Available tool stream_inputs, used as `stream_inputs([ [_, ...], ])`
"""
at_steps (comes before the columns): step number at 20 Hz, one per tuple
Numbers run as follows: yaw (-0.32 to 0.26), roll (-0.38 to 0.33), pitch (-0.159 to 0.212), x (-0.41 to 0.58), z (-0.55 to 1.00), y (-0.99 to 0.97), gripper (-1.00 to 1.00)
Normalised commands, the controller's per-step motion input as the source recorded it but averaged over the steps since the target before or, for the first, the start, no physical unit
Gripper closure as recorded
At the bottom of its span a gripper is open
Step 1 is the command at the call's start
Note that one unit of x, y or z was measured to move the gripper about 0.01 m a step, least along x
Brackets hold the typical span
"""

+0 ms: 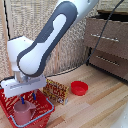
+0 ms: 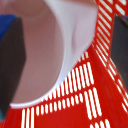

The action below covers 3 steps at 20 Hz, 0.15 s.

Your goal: Move your gripper towards the pink mug and hold it gently. Lift the pink mug from the surface. Position it above the basket, lowering it gently until it is placed inside. Release the grip on the pink mug, completing the task.

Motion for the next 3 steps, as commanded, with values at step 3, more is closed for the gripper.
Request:
stream_inputs([
  [3,0.013,0.000,0.085,0.133,0.83,-0.08,-1.00],
])
